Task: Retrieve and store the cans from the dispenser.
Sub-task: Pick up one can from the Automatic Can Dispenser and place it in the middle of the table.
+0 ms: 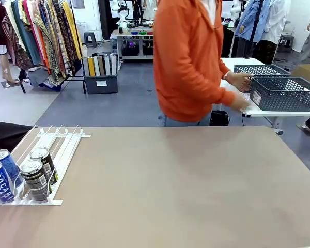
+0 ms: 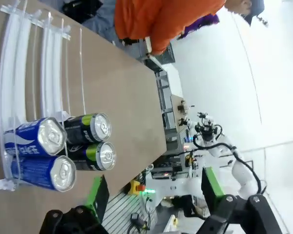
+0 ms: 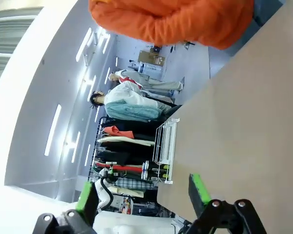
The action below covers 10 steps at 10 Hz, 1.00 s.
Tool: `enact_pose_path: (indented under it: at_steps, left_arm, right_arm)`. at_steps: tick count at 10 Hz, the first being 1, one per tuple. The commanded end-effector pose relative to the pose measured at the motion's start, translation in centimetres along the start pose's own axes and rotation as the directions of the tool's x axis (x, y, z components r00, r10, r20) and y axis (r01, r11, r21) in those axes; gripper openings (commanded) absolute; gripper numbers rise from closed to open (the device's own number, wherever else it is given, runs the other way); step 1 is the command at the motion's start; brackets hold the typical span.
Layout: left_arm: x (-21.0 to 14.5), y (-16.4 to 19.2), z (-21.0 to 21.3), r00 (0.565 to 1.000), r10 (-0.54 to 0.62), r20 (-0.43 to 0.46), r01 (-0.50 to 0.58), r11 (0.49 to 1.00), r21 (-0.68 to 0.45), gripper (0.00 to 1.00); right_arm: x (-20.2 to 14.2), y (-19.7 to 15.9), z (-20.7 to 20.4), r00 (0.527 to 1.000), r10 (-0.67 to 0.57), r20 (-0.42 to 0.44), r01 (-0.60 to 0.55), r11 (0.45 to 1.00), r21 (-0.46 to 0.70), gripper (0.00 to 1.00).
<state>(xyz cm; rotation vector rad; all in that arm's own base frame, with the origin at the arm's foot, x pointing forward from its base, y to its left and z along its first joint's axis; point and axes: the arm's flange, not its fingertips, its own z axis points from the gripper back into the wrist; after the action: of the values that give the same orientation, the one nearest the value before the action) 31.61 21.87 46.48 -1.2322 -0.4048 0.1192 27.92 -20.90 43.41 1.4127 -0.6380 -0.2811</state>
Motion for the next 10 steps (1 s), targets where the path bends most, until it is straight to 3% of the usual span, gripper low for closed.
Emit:
enact_pose_path:
  at_steps: [1, 5, 6, 7, 8, 9, 10]
  left_arm:
    - [-0.4, -1.7, -0.6, 0.998, -0.040, -0.053, 0.041, 0.999, 0.014, 1.00]
    - [0.1, -1.8, -1.2, 0.999, -0.035, -0.041, 0.036, 0.999, 0.011, 1.00]
    - [-1.6, -3.4, 0.5, 0.995, -0.084, -0.044, 0.089, 0.988, 0.123, 1.00]
    - [-3.1, -5.5, 0.8, 0.984, -0.119, -0.136, 0.152, 0.953, 0.261, 1.00]
    - [-3.7, -7.2, -0.7, 0.958, -0.090, -0.272, 0.209, 0.870, 0.447, 1.00]
    - [-4.6, -9.1, -2.4, 0.939, -0.052, -0.340, 0.273, 0.716, 0.643, 1.00]
    - [-5.3, -10.5, -4.1, 0.916, -0.075, -0.395, 0.369, 0.548, 0.751, 1.00]
  right_arm:
    - [-0.4, 2.2, 1.2, 1.000, 0.021, 0.015, -0.022, 0.999, 0.033, 1.00]
    - [-0.4, 2.2, 1.2, 1.000, 0.021, 0.015, -0.022, 0.999, 0.033, 1.00]
    - [-0.4, 2.2, 1.2, 1.000, 0.021, 0.015, -0.022, 0.999, 0.033, 1.00]
    - [-0.4, 2.2, 1.2, 1.000, 0.021, 0.015, -0.022, 0.999, 0.033, 1.00]
    - [-0.4, 2.2, 1.2, 1.000, 0.021, 0.015, -0.022, 0.999, 0.033, 1.00]
    - [-0.4, 2.2, 1.2, 1.000, 0.021, 0.015, -0.022, 0.999, 0.033, 1.00]
    - [-0.4, 2.2, 1.2, 1.000, 0.021, 0.015, -0.022, 0.999, 0.033, 1.00]
